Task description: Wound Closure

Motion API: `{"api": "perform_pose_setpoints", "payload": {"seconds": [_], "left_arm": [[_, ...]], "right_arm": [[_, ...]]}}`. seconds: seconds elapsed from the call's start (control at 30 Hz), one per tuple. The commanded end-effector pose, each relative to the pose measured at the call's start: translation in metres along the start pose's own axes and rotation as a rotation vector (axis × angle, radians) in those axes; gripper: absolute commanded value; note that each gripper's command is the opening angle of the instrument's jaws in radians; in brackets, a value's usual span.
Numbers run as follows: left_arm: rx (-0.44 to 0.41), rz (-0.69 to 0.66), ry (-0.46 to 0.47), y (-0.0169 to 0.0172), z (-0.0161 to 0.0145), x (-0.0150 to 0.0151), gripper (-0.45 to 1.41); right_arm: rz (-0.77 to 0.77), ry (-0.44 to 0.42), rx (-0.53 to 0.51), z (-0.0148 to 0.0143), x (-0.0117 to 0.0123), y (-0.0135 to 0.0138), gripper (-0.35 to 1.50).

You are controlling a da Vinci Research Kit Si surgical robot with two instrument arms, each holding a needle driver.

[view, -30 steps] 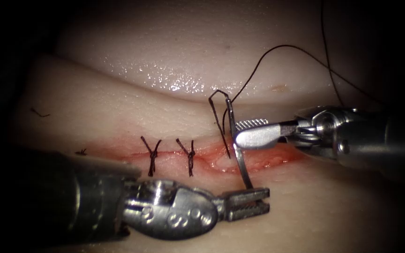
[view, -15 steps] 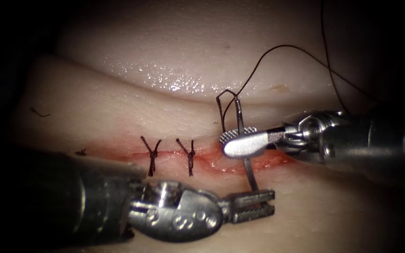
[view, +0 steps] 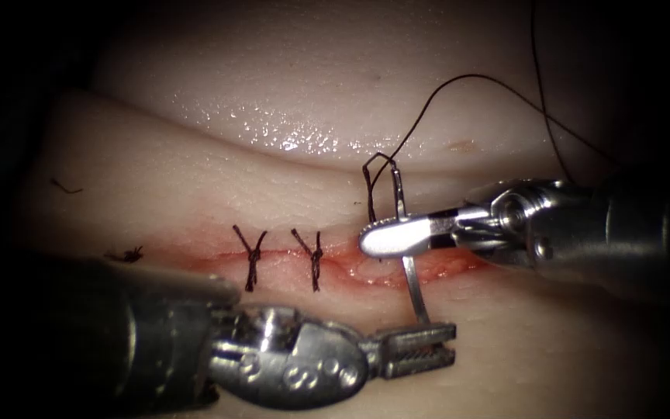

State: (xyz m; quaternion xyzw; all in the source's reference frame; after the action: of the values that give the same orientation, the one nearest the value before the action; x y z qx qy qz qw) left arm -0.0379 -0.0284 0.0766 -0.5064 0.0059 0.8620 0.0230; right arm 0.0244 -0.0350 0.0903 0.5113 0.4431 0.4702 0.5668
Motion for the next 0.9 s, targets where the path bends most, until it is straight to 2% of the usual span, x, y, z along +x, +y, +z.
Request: {"api": "perform_pose_setpoints", "payload": {"seconds": [0.03,0.1,0.13,0.17,0.2,0.23,0.27,0.37,0.5,0.57,0.6,0.63,0.77,0.9], "left_arm": [[0.0,-0.002,0.001,0.0004,0.0008,-0.0002,-0.45],[-0.002,-0.003,0.003,0.0004,0.0008,-0.0002,-0.45],[0.001,-0.009,-0.001,0.0003,0.0008,-0.0002,-0.11],[0.005,-0.052,-0.007,0.0002,0.0008,-0.0002,0.41],[0.011,-0.112,-0.015,0.0001,0.0007,-0.0002,0.73],[0.016,-0.143,-0.02,0.0001,0.0006,-0.0002,0.94],[0.019,-0.173,-0.024,0.0,0.0004,-0.0002,1.11],[0.013,-0.267,-0.02,0.0001,-0.0001,-0.0003,1.23],[0.007,-0.298,-0.018,0.0003,-0.0011,-0.0008,1.23],[-0.032,-0.31,0.0,0.0003,-0.0017,-0.0013,1.13],[-0.057,-0.324,0.005,0.0003,-0.002,-0.0016,1.01],[-0.094,-0.341,0.004,0.0002,-0.0022,-0.002,0.79],[-0.194,-0.381,-0.078,0.0,-0.0021,-0.0036,-0.4],[-0.218,-0.386,-0.097,-0.001,-0.0009,-0.0052,-0.45]], "right_arm": [[-0.015,0.014,-0.014,0.0004,0.0001,0.0007,-0.35],[-0.048,0.029,-0.032,0.0002,0.0003,0.0009,-0.35],[-0.054,0.031,-0.035,0.0001,0.0004,0.001,-0.35],[-0.071,0.037,-0.037,0.0001,0.0005,0.001,-0.35],[-0.082,0.041,-0.036,0.0001,0.0006,0.0011,-0.35],[-0.099,0.045,-0.036,0.0001,0.0007,0.0012,-0.35],[-0.121,0.057,-0.031,0.0,0.0009,0.0013,-0.35],[-0.194,0.098,-0.027,-0.0002,0.0015,0.0018,-0.35],[-0.295,0.163,-0.045,-0.0004,0.0022,0.0026,-0.35],[-0.345,0.189,-0.057,-0.0004,0.0024,0.0028,-0.35],[-0.361,0.198,-0.062,-0.0005,0.0025,0.0029,-0.35],[-0.383,0.207,-0.066,-0.0005,0.0025,0.003,-0.35],[-0.463,0.24,-0.067,-0.0004,0.0025,0.0029,-0.35],[-0.569,0.265,-0.069,-0.0004,0.0022,0.0027,-0.35]]}}
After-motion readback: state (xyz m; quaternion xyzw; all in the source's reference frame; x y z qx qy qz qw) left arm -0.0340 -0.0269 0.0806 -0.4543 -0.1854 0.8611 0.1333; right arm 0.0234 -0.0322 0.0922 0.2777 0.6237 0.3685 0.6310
